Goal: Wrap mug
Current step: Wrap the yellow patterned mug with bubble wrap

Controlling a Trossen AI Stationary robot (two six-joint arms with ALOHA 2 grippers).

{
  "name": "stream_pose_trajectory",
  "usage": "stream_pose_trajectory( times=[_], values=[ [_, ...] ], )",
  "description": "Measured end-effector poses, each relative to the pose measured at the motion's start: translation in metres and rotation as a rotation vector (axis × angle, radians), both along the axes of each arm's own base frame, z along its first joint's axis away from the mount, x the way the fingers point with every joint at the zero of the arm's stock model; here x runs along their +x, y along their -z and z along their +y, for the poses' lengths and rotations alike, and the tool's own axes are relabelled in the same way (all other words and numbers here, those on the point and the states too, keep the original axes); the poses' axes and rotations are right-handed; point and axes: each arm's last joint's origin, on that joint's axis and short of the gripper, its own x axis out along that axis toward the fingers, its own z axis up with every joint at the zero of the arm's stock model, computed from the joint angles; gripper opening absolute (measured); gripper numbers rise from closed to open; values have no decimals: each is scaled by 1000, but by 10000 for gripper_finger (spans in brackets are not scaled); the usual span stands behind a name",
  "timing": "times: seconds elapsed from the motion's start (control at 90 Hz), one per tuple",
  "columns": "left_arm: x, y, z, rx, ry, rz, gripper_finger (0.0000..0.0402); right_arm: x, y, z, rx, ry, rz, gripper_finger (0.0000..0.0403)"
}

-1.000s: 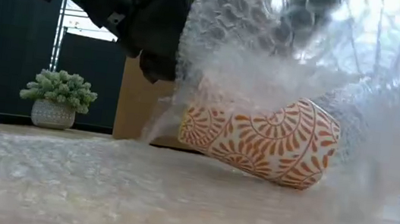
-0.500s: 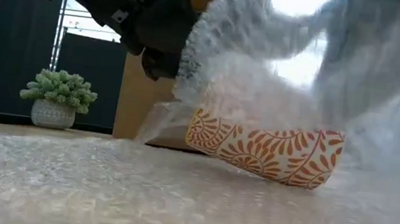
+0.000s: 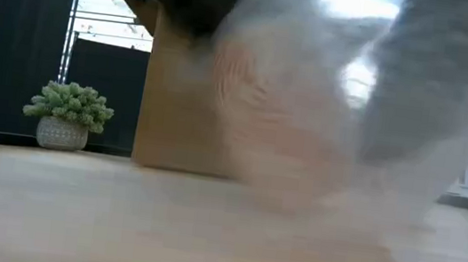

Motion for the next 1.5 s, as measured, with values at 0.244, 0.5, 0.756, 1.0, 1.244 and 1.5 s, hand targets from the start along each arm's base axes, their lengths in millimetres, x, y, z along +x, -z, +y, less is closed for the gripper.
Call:
stream_pose_trajectory(
  times=[0.244, 0.5, 0.756, 1.0, 1.244, 1.5],
  values=[
    [6, -7, -2, 31, 42, 52, 173, -3, 6, -3, 32, -5, -45, 180],
    [4, -2, -1, 45, 40, 103, 173, -3, 6, -4, 16, -10, -43, 180],
    [3, -1, -1, 52, 42, 108, 173, -4, -8, -4, 27, -11, -27, 180],
    [0, -17, 0, 50, 47, 88, 173, -12, -62, -6, 91, -22, -126, 180],
    [-27, -54, 6, 65, 56, 137, 173, -17, -92, -11, 142, -18, -209, 180],
    [-61, -66, 3, 114, 27, 279, 173, -25, -99, -19, 108, -23, -157, 180]
  ],
)
